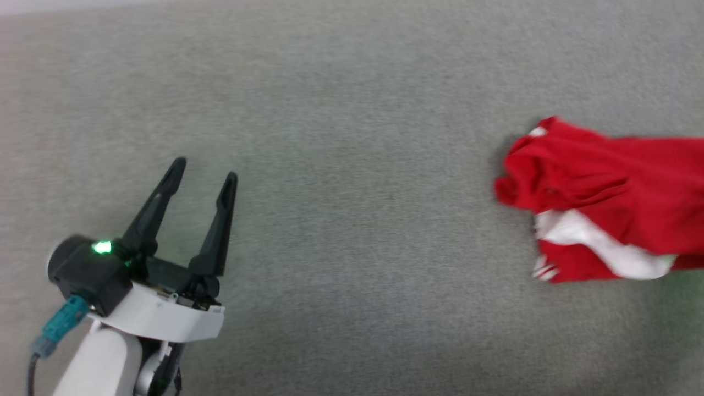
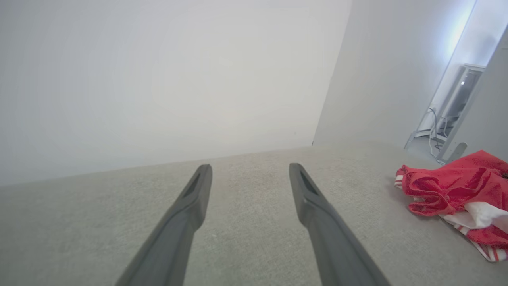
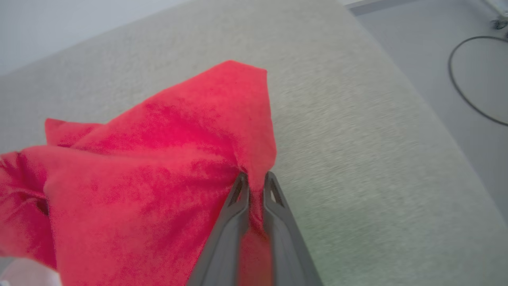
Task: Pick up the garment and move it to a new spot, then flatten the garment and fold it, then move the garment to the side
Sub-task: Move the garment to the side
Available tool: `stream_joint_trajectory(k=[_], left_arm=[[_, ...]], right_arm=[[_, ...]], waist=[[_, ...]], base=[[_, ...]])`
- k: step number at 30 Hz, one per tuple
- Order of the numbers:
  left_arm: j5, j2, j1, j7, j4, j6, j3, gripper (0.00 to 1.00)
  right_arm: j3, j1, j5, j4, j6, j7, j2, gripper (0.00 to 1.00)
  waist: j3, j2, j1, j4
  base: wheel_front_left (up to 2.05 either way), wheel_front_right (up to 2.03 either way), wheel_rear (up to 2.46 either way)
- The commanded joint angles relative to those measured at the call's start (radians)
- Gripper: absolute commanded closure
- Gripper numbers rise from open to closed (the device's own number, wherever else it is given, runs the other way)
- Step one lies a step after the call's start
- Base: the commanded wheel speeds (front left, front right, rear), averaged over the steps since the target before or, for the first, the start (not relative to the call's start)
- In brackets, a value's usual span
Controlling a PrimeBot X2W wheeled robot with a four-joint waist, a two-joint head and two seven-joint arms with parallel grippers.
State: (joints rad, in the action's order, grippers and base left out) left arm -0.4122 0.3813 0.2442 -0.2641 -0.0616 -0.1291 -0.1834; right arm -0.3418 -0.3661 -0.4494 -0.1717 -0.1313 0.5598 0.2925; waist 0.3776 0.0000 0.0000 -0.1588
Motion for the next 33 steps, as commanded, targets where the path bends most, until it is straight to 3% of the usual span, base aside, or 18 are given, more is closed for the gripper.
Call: stream_joint_trajectory(k=[1, 9, 12, 18, 27, 33], left_arm=[[0.009, 0.016, 0.023, 0.001, -0.013, -0.002, -0.007, 0.00], [0.030, 0.089, 0.104, 0.001, -0.069, -0.001, -0.050, 0.00], [0.045, 0.140, 0.152, 0.001, -0.089, -0.001, -0.074, 0.00], [0.041, 0.185, 0.212, 0.001, -0.111, -0.001, -0.087, 0.00], [0.029, 0.231, 0.234, 0.001, -0.144, -0.001, -0.085, 0.00], [0.033, 0.244, 0.223, 0.001, -0.149, -0.001, -0.066, 0.00]], right_arm=[[-0.029, -0.029, 0.016, 0.000, 0.001, -0.027, 0.003, 1.00], [-0.127, -0.147, 0.123, -0.064, 0.001, -0.158, 0.035, 1.00], [-0.145, -0.227, 0.185, -0.152, 0.001, -0.223, 0.091, 1.00], [-0.151, -0.316, 0.289, -0.266, 0.001, -0.311, 0.122, 1.00], [-0.107, -0.431, 0.472, -0.442, 0.001, -0.418, 0.115, 1.00], [-0.131, -0.486, 0.587, -0.534, 0.001, -0.444, 0.097, 1.00]], waist=[[0.041, 0.0000, 0.0000, -0.050], [0.115, 0.0000, 0.0000, -0.090], [0.164, 0.0000, 0.0000, -0.089], [0.210, 0.0000, 0.0000, -0.086], [0.258, 0.0000, 0.0000, -0.094], [0.275, 0.0000, 0.0000, -0.096]], base=[[0.00, 0.00, 0.00], [0.00, 0.00, 0.00], [0.00, 0.00, 0.00], [0.00, 0.00, 0.00], [0.00, 0.00, 0.00], [0.00, 0.00, 0.00]])
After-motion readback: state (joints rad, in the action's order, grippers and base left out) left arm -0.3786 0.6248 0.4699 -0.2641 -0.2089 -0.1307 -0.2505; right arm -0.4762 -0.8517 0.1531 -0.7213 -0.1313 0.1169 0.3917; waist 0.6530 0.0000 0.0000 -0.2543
